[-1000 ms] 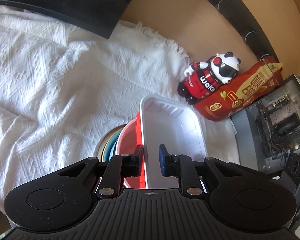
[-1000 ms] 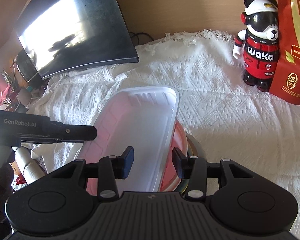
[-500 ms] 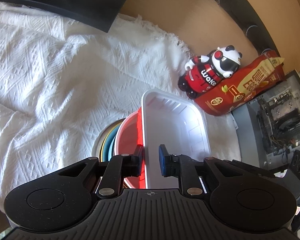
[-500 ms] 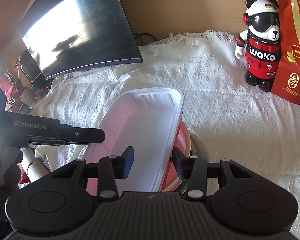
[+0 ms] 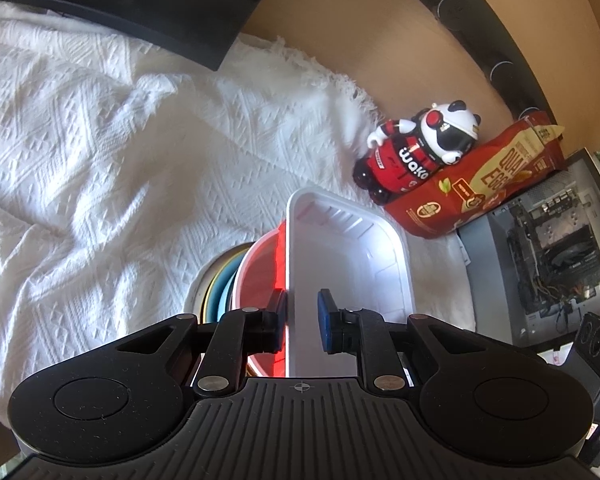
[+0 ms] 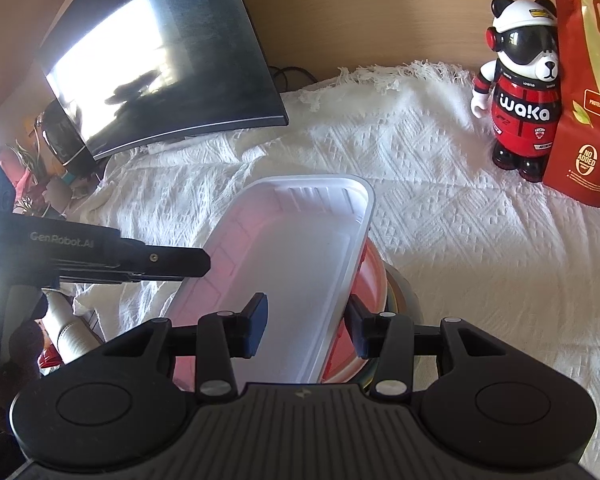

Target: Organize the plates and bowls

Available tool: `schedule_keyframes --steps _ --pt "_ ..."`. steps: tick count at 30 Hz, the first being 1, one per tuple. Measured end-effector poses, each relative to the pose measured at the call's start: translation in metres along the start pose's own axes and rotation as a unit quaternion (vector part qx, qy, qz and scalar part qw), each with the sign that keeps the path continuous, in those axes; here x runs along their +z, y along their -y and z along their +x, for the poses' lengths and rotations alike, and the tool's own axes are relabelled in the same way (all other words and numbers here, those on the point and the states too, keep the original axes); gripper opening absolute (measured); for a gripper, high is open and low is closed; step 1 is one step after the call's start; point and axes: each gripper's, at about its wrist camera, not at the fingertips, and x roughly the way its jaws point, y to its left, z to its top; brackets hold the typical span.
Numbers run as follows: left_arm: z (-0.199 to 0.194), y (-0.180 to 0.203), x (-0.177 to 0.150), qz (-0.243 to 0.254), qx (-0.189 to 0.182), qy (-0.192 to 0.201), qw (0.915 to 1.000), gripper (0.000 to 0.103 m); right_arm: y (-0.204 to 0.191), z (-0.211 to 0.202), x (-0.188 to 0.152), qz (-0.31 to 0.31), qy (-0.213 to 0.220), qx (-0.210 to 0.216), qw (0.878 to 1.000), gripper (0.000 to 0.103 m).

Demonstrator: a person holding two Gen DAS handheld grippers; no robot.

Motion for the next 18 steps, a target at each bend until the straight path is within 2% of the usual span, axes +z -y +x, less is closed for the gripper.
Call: schedule_keyframes --steps 6,12,18 --pt "0.003 -0.001 -0.001 -0.001 -0.004 -0.005 1.0000 0.018 0.002 0.000 -0.001 0.004 0.000 0.000 1.000 0.043" --pt "-0.004 -0.001 0.001 -0.005 -0.006 0.010 0.9999 0.018 0.003 -0.004 -0.002 0.007 0.006 -0.005 1.000 0.043" --pt "-0.006 0.001 0.002 -0.004 -0.027 0.008 0.9996 0.018 0.001 -0.007 -0.002 0.006 0.008 -0.004 1.000 0.043"
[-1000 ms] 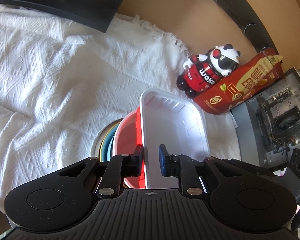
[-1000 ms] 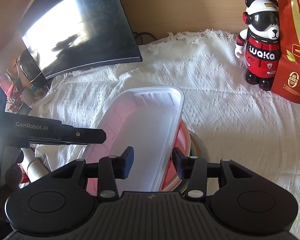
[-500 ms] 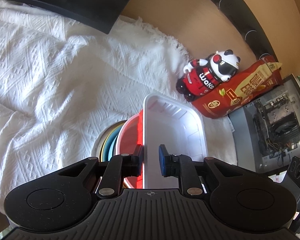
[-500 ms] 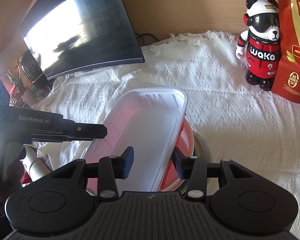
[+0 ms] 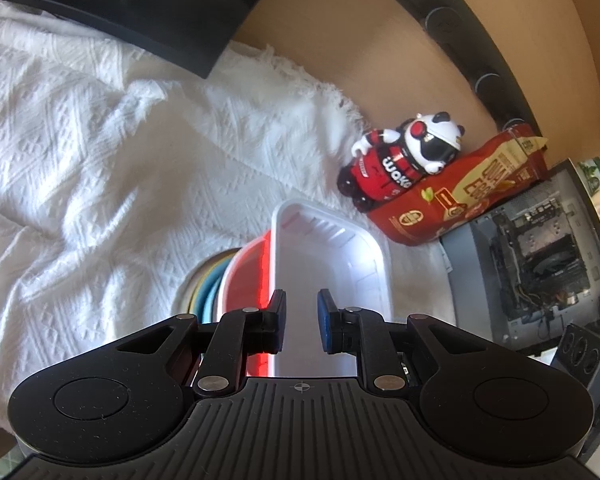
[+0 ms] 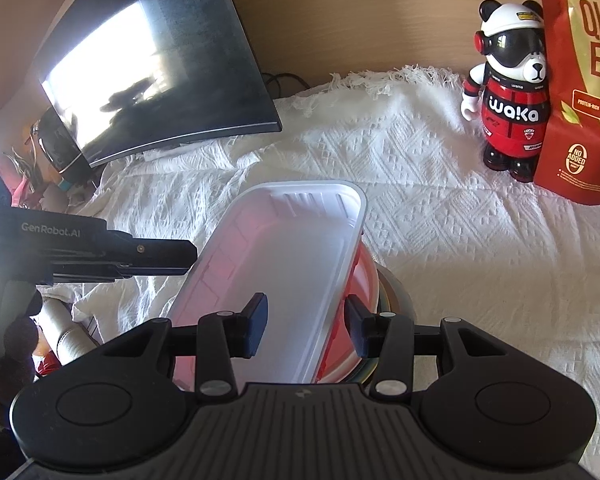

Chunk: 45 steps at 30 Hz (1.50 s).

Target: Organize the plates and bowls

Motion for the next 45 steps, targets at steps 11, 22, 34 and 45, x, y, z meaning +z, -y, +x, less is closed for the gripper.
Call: schedule_keyframes --steps 11,22,34,45 --pt "0.001 0.009 -0.003 0.028 0.025 0.010 0.9993 0.018 -0.005 0.004 0.001 -0.006 0.001 -0.009 1.000 0.043" --pt "-0.010 0.016 0.003 0.066 0.089 0.043 0.9929 0.018 -0.002 0.004 -0.002 0.002 0.001 -0.021 1.000 0.043" --pt "0.018 0.004 0.002 0.039 0.048 -0.003 0.9981 0.018 -0.005 0.015 0.003 0.006 -0.010 -0.019 1.000 0.043" --pt "0.021 0.005 0.011 0.040 0.029 -0.016 0.9987 0.018 -0.006 0.016 0.008 0.006 -0.008 -0.039 0.999 0.043"
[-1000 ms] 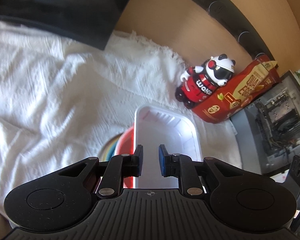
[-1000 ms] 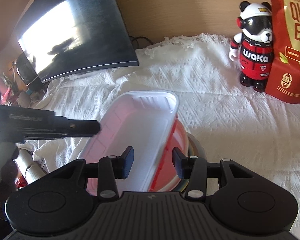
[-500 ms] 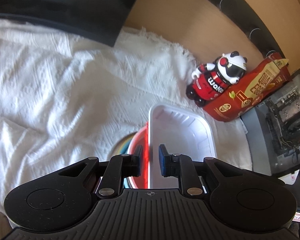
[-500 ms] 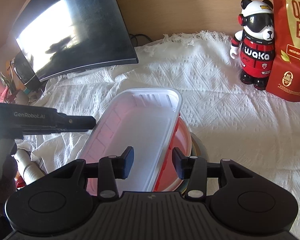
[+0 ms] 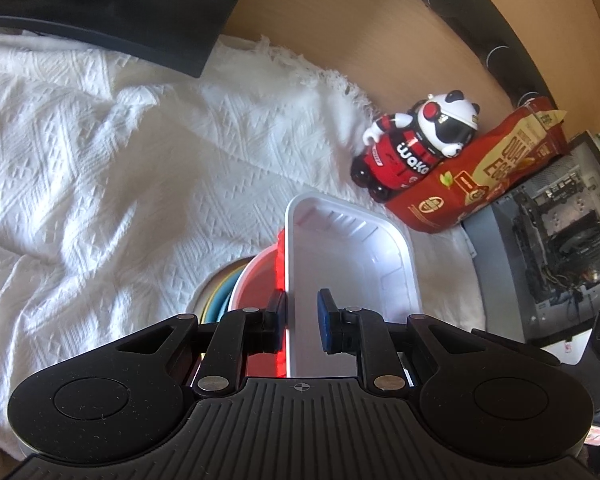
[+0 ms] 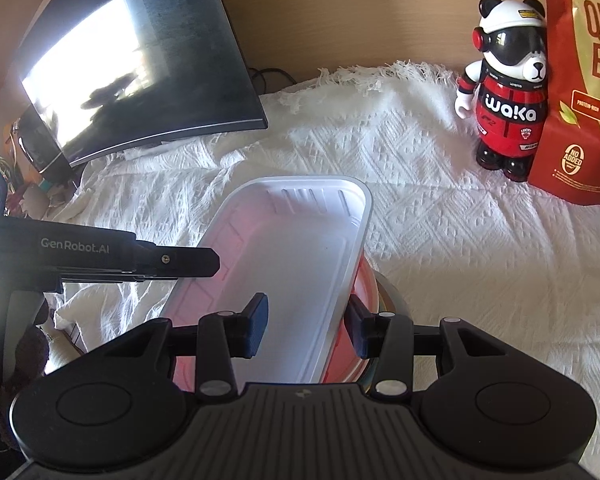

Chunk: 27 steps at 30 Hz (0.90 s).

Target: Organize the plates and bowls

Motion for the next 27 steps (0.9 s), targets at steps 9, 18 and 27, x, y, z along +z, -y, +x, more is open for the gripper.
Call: schedule_keyframes --steps 9,18,27 --pt "-0.019 -0.015 0.006 -0.010 -0.026 0.013 0.9995 0.019 -0.001 -0.012 -0.005 0.023 0.027 -0.038 0.999 0.046" --pt "-0.072 -0.001 -0.026 0.008 -0.011 0.126 0.9919 0.019 0.006 -0.069 -0.013 0.037 0.133 -0.071 0.988 0.065" --pt "-0.099 0.057 -0.152 0.090 0.070 0.187 0.9757 0.016 -0.002 -0.135 -0.094 -0.011 0.247 -0.085 0.965 0.099"
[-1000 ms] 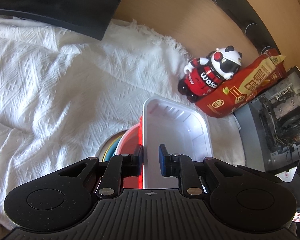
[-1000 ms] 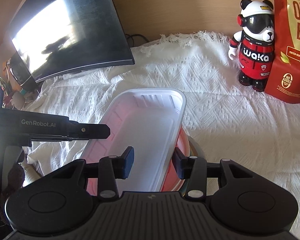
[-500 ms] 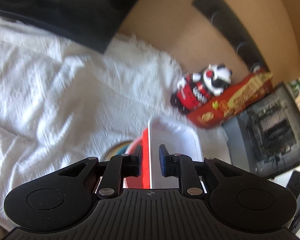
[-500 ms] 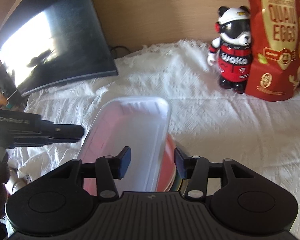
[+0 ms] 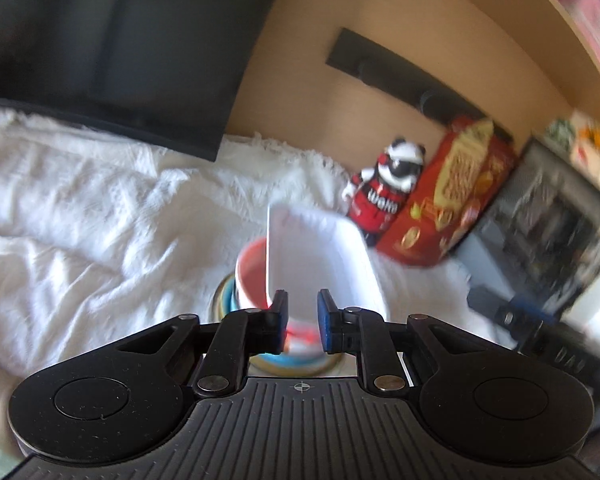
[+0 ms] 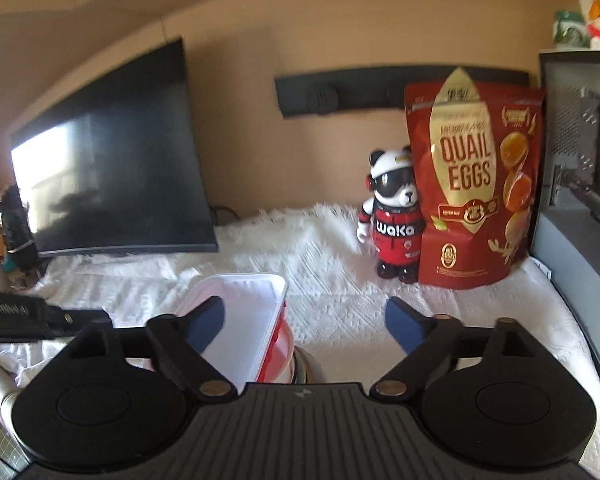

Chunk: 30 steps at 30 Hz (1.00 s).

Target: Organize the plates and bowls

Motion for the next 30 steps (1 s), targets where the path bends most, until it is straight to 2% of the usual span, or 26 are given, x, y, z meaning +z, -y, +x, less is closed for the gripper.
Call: schedule_keyframes --steps 2,4,7,10,12,14,16,21,26,30 --pt "-0.010 0.016 -0.023 0.029 0.013 -0.004 0.9995 0.016 0.000 -0.014 -0.014 -0.004 0.000 0.007 1.000 0.101" --pt "-0.016 0.027 -0.042 0.039 0.020 -0.017 0.9989 0.016 -0.003 -0.026 -0.027 -0.009 -0.018 0.000 1.000 0.101" --pt "-0.023 0.034 -0.061 0.049 0.008 -0.026 0.9984 0.016 -0.007 -0.046 -0.045 -0.010 -0.048 -0.001 0.999 0.101" --pt "-0.031 0.037 -0.072 0.054 0.000 -0.019 0.9984 0.016 -0.012 -0.063 -0.058 -0.011 -0.056 -0.034 0.998 0.101" --pt "-0.035 0.045 -0.077 0.072 0.029 -0.016 0.9968 0.016 -0.016 -0.067 -0.065 -0.017 -0.066 -0.048 0.997 0.101" --pt "-0.040 0.053 -0.082 0.096 0.059 -0.016 0.9935 0.016 -0.018 -0.066 -0.067 -0.008 -0.106 -0.052 0.993 0.102" --pt "-0.044 0.055 -0.086 0.107 0.072 -0.012 0.9916 0.016 -0.018 -0.063 -0.067 0.007 -0.141 -0.036 0.989 0.102" --pt "-0.044 0.050 -0.084 0.085 0.060 -0.035 0.9939 0.016 -0.022 -0.066 -0.069 0.003 -0.140 -0.047 0.989 0.102" --pt "-0.048 0.052 -0.085 0.088 0.064 -0.035 0.9934 0.016 -0.025 -0.070 -0.070 -0.006 -0.134 -0.054 0.990 0.102" --pt "-0.048 0.053 -0.087 0.088 0.068 -0.040 0.9929 0.016 -0.025 -0.070 -0.073 -0.004 -0.139 -0.043 0.989 0.102"
